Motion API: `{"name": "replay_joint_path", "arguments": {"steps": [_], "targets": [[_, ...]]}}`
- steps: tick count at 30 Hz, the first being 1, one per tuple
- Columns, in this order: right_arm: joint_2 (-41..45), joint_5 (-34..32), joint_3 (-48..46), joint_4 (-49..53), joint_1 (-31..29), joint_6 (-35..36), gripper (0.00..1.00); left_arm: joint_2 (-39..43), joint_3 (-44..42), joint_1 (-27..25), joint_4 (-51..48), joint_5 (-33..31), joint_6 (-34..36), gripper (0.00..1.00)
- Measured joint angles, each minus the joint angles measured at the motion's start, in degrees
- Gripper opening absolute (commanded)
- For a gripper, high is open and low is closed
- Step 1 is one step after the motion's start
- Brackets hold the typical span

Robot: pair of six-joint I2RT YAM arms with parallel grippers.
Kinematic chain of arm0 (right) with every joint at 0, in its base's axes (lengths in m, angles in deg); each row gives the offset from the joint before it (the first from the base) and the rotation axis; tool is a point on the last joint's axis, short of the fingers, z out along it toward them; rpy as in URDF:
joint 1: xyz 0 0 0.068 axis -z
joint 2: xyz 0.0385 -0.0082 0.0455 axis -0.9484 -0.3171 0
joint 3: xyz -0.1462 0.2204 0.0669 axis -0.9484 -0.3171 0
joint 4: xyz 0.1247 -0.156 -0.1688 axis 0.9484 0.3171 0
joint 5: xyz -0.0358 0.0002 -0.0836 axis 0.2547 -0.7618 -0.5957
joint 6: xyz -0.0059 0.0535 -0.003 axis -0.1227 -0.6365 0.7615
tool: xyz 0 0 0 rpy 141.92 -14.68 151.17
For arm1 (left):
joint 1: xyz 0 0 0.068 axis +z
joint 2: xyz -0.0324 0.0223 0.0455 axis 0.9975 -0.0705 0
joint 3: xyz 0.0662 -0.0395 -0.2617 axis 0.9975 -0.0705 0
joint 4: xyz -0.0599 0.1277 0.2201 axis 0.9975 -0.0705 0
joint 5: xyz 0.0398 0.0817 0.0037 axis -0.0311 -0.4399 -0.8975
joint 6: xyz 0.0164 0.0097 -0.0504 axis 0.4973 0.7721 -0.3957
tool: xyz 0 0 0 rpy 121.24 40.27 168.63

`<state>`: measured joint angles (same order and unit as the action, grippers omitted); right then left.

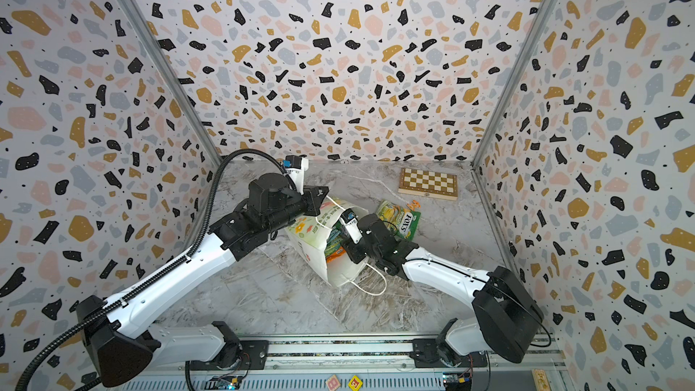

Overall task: Take the snacks out of the paper bag
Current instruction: 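Reach the right gripper into the bag and grasp the teal Mint Blossom packet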

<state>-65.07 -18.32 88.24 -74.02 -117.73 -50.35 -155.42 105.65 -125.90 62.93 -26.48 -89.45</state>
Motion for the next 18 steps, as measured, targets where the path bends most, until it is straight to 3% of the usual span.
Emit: {"name": "replay_joint_path", "arguments": {"steps": [18], "targets": [[-8.1,-8.9,0.0,-5.6,-0.2,-3.5,0.44,0.0,0.0,0.0,0.0,2.1,0.2,0.0]]}}
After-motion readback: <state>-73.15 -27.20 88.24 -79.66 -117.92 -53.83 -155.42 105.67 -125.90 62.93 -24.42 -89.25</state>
